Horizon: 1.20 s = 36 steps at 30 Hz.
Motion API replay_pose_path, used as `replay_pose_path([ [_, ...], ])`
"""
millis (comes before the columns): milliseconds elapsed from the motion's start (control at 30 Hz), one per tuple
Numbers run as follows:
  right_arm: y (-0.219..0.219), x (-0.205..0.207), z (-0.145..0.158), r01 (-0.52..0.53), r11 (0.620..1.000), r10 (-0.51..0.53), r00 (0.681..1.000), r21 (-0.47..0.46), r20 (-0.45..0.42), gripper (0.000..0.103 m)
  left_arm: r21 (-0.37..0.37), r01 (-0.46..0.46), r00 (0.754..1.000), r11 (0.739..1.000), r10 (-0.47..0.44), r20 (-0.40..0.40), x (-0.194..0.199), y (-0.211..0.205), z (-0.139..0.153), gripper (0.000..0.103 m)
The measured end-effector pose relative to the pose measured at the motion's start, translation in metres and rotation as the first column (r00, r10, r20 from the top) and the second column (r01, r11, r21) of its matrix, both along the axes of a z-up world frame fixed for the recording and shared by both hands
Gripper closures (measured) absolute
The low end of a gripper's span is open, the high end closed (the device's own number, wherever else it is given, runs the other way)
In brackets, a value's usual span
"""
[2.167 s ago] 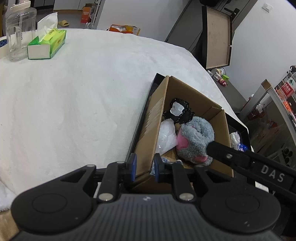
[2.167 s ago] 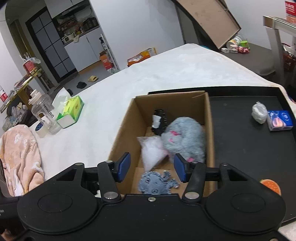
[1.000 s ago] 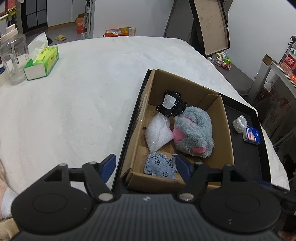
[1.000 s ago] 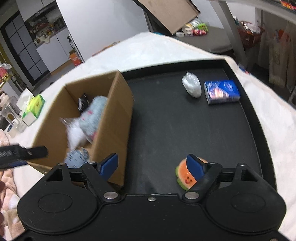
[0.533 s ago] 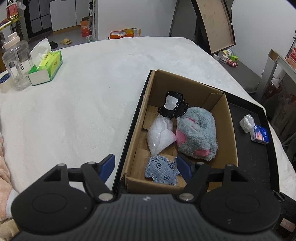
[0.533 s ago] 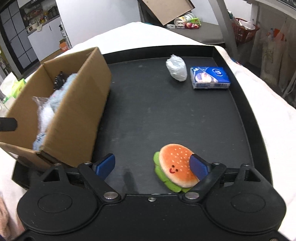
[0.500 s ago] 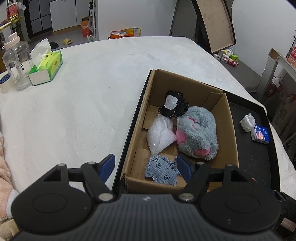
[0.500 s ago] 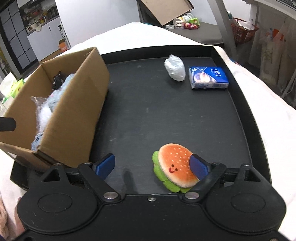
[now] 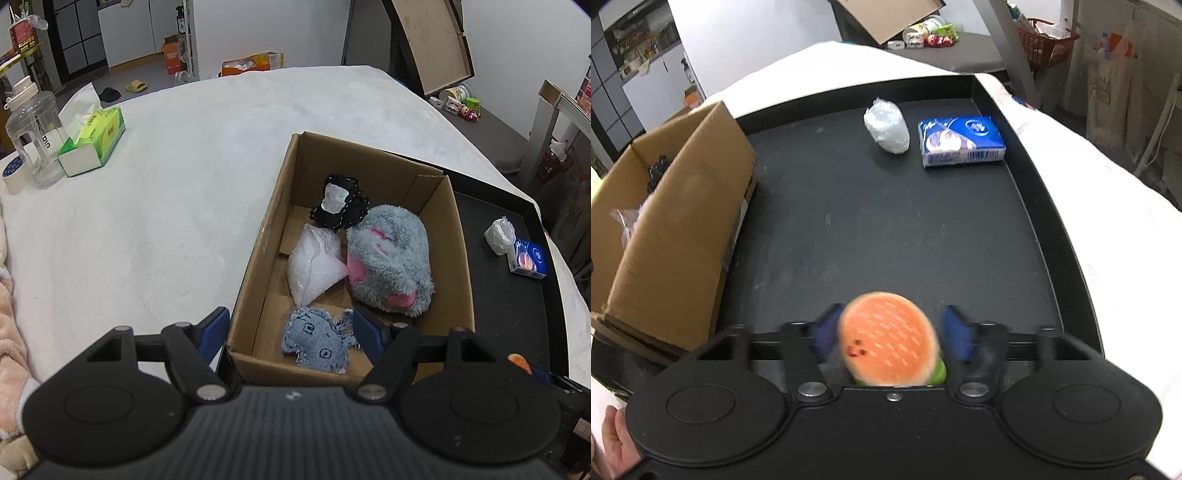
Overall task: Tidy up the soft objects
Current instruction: 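Move the right tool to the burger plush and grasp it, then carry the burger plush with the right tool over the box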
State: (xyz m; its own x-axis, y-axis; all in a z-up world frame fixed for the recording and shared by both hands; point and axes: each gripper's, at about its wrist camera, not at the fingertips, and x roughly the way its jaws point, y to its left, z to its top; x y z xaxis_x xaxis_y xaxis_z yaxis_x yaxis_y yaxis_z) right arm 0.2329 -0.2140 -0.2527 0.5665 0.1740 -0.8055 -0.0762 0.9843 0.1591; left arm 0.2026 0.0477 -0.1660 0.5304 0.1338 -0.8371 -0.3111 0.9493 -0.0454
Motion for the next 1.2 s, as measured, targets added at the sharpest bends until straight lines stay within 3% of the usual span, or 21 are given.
replay_pose_path([
  [433, -0.016, 0.010, 0.024, 0.061, 0.990, -0.062, 0.998, 0.126, 0.004, 0.060, -0.033, -0.018, 1.000, 0.999, 0.018, 0.024, 0.005, 0.009, 0.006, 0.031],
  [1200, 0.022, 0.013, 0.093, 0.008, 0.993, -0.022, 0.992, 0.116, 0.121, 0.060, -0.137, -0.020, 0.997, 0.990, 0.029, 0.067, -0.006, 0.037, 0.013, 0.031],
])
